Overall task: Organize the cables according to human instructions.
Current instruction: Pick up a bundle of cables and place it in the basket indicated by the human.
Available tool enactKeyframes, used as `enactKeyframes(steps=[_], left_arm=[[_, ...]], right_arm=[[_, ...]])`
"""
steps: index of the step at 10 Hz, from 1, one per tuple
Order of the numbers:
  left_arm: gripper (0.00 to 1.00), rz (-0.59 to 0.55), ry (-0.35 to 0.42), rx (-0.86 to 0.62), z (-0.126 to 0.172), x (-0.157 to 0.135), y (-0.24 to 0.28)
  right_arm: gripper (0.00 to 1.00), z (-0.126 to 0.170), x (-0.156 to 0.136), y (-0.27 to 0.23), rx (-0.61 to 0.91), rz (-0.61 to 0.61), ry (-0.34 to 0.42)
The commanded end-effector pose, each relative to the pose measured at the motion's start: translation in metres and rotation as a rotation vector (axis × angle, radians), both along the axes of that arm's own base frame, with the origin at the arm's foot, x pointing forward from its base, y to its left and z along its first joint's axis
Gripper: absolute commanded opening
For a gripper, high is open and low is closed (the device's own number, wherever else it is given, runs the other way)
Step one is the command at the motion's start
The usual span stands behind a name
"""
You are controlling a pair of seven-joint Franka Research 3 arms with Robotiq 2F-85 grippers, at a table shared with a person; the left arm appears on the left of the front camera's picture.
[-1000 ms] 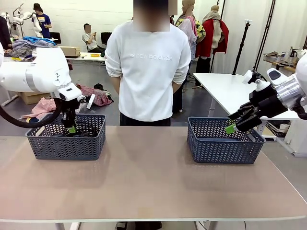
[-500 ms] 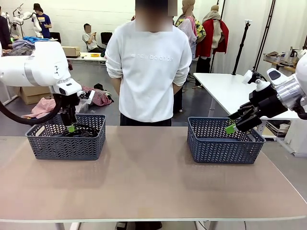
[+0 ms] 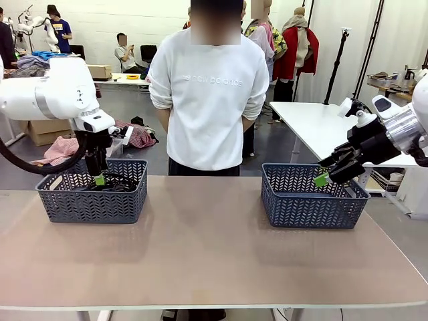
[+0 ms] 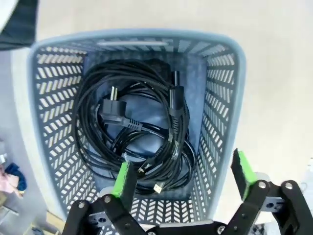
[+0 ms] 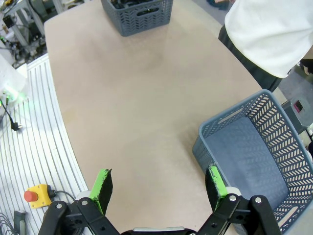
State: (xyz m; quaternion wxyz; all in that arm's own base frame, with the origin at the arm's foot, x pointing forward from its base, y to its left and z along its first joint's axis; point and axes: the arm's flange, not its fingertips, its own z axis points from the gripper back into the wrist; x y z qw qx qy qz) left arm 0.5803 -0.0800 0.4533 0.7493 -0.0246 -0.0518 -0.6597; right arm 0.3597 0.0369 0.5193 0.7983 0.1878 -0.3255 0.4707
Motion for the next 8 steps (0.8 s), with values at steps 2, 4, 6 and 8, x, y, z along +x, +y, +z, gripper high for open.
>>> enactKeyframes(steps=[2,4,6,8], left_arm=[[1.00,-0.011,-0.009,0.019,0.0032,-0.0004,0.0015],[1.00,-0.011,-0.009,0.019,0.0032,-0.0004,0.0015],[1.00,-0.011,-0.009,0.019,0.0032,-0.0004,0.0015],[1.00,-0.011,-0.009,0.019,0.0032,-0.0004,0.0015]], right_arm=[[1.00,-0.0017,0.0026,-0.0001,0.030,0.022,-0.017],[1.00,-0.0017,0.0026,-0.0001,0.030,0.022,-0.017],[1.00,-0.0017,0.0026,-0.0001,0.030,0.022,-0.017],[1.00,-0.0017,0.0026,-0.0001,0.030,0.022,-0.017]])
